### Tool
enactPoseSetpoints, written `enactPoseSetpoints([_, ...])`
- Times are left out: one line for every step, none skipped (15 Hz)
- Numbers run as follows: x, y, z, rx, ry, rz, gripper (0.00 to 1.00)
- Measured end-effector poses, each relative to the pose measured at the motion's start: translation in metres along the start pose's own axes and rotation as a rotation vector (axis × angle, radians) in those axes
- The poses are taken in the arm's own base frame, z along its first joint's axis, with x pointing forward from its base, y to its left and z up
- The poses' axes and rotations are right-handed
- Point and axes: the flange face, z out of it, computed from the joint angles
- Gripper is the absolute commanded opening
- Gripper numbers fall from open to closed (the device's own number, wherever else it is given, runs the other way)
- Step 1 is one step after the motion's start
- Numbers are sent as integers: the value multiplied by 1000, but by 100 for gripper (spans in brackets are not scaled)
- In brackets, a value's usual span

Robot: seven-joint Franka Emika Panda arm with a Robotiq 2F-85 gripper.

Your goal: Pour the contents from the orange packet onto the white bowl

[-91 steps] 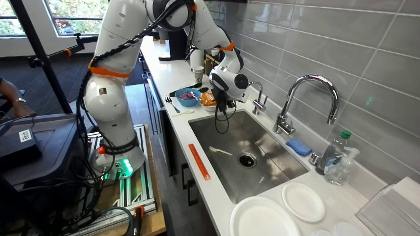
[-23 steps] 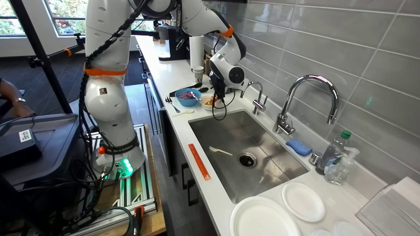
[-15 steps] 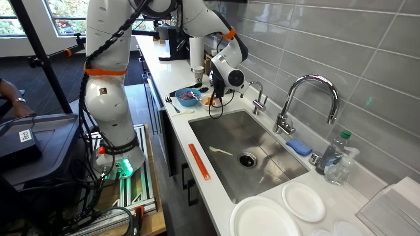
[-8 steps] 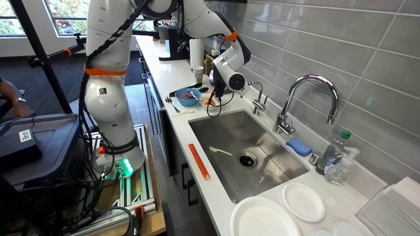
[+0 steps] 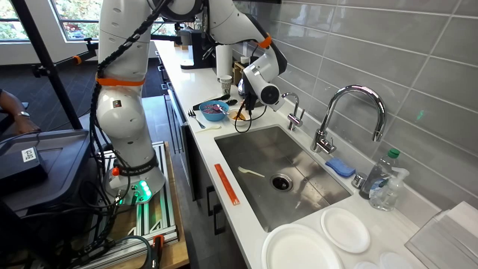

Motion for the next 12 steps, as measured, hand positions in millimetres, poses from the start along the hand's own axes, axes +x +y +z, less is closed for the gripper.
enactPoseSetpoints([0, 0, 0, 6, 1, 6, 0])
enactPoseSetpoints([1, 0, -1, 14, 0, 14, 0])
enactPoseSetpoints([2, 0, -2, 22, 1, 23, 0])
enactPoseSetpoints([3, 0, -2, 31, 2, 31, 0])
enactPoseSetpoints([4, 0, -3, 40, 2, 41, 0])
enactPoseSetpoints([5, 0, -4, 49, 3, 52, 0])
enactPoseSetpoints([6, 1, -4, 54, 5, 64, 0])
enactPoseSetpoints([7, 3, -4, 56, 10, 76, 0])
enactPoseSetpoints([9, 4, -3, 59, 15, 86, 0])
enactPoseSetpoints([12, 5, -1, 62, 19, 96, 0])
enactPoseSetpoints([15, 6, 1, 65, 22, 106, 0])
enactPoseSetpoints([18, 7, 4, 69, 26, 114, 0])
